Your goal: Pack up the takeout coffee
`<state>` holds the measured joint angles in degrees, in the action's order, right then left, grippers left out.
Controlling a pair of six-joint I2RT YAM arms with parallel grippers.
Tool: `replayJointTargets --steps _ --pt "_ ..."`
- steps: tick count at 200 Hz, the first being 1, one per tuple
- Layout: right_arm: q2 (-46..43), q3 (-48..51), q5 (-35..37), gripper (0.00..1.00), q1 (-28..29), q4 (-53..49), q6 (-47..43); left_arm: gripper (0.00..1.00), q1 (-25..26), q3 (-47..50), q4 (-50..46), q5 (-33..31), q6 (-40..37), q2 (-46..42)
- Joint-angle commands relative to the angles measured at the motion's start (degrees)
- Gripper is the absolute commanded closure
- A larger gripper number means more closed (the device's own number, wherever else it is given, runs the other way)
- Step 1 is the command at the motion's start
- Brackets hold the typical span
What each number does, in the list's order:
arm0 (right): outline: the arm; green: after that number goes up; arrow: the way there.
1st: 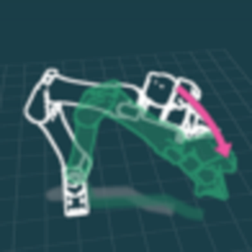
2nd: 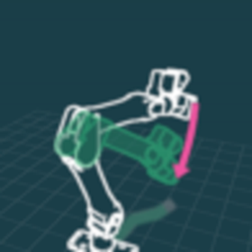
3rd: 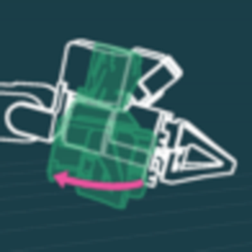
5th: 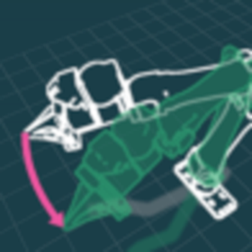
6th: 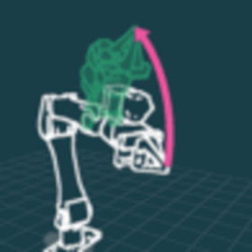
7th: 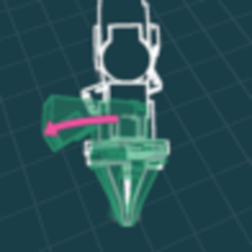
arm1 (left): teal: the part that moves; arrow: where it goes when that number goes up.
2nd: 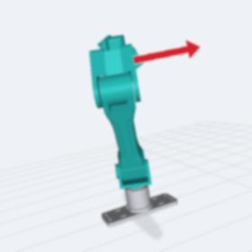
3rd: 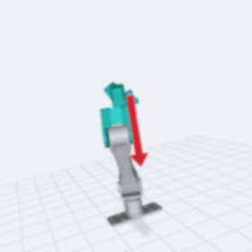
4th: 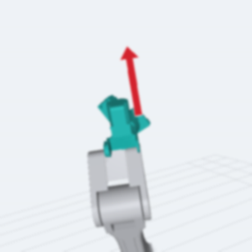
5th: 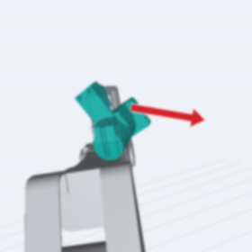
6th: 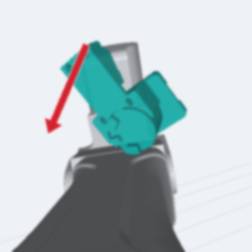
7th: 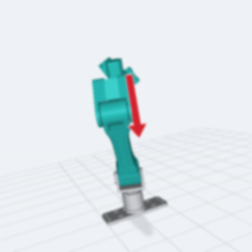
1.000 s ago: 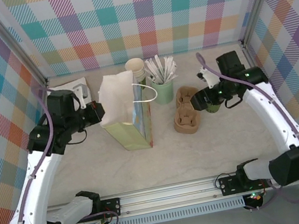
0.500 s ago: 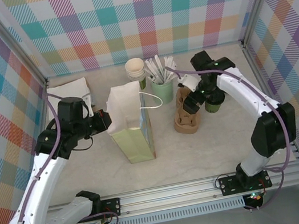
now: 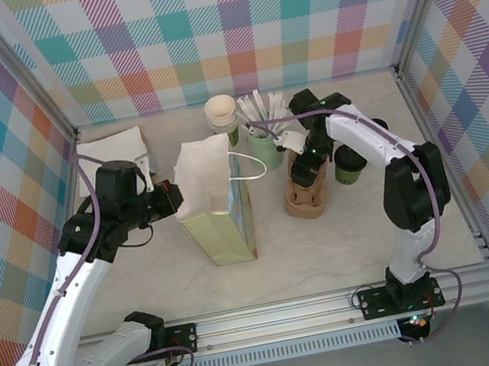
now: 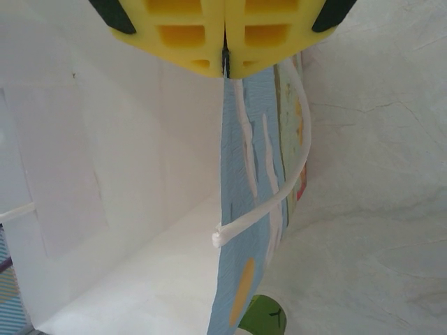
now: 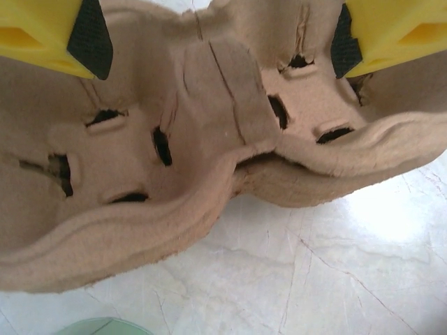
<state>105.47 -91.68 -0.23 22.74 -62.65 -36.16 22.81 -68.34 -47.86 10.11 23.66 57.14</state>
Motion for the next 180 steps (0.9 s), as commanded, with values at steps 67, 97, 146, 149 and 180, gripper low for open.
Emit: replayJointTargets --steps 67,97,146,149,180 --pt "3.7 -0.7 0.2 0.31 0.8 -1.2 -1.5 1.00 0.7 0.1 1.5 -0.3 1.0 -0.1" --pt "3.3 -0.3 -0.1 0.38 0.9 -1.2 -1.5 1.00 0.7 0.2 1.6 -0.4 1.1 -0.1" --pt "2.8 -0.9 -0.3 0.52 0.8 -2.2 -1.2 1.00 0.7 0.3 1.4 -0.5 1.0 0.0" --pt "2.8 -0.9 -0.3 0.53 0.8 -2.1 -1.2 1.00 0.7 0.3 1.4 -0.6 1.1 -0.1" --pt "2.2 -1.0 -0.4 0.60 0.8 -2.6 -1.2 1.00 0.7 0.4 1.4 -0.5 1.1 0.0"
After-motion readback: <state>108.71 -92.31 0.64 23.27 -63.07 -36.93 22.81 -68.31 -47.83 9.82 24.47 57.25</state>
